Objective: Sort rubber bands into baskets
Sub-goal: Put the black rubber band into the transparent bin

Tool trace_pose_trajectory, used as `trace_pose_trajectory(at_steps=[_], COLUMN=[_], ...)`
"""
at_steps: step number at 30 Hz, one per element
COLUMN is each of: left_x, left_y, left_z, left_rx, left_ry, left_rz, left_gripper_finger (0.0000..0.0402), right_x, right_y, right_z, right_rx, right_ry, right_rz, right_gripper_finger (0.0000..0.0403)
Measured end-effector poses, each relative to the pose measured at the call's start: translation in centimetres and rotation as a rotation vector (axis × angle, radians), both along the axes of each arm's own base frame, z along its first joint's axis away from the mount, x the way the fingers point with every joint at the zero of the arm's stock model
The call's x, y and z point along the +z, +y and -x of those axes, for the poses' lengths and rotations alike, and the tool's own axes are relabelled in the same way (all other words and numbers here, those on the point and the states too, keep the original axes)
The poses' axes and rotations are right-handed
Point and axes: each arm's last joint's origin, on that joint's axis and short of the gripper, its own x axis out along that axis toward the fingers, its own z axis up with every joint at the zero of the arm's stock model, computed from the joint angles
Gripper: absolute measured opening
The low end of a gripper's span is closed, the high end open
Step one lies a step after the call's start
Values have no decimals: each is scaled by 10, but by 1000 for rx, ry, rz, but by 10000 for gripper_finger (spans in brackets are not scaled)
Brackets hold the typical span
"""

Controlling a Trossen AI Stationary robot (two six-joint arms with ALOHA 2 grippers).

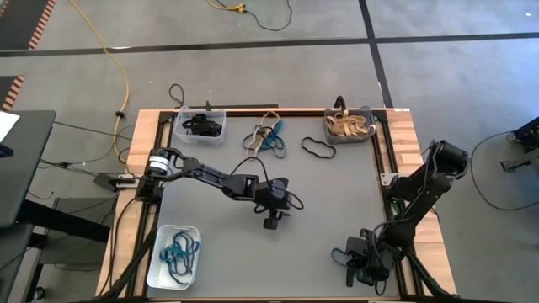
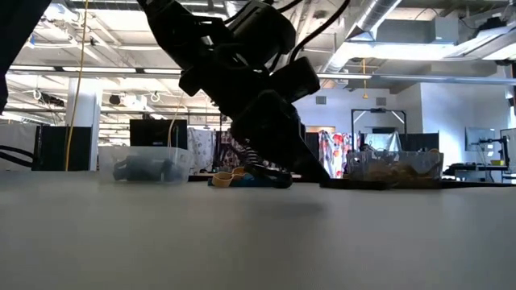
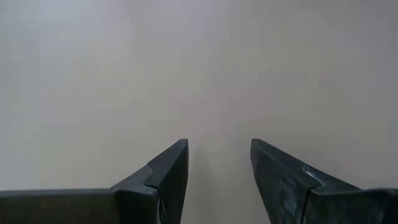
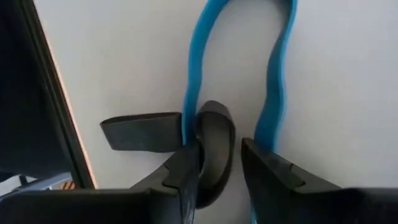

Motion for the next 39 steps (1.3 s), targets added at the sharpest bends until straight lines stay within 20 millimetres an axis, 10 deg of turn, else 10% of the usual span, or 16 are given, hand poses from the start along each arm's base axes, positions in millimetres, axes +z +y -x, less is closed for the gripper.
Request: trace_pose_trajectory(at_steps=[12,23,39], left_x=[3,4,31], left_y=[0,-1,-44], left_z=[-2,-3,-13], left_rx=[-2,-22,-216], left_ry=[-36,-56,-391], left_rz=[0,20,-6], left_gripper_finger=[164,164,164], right_x=[3,23,41], right_y=[3,1,-59], right_z=[-6,-24,-79], right_rx=[67,161,150], right_ry=[-20,-100,-338], right_rz=[15,144,556], right_gripper_finger=[23,23,23])
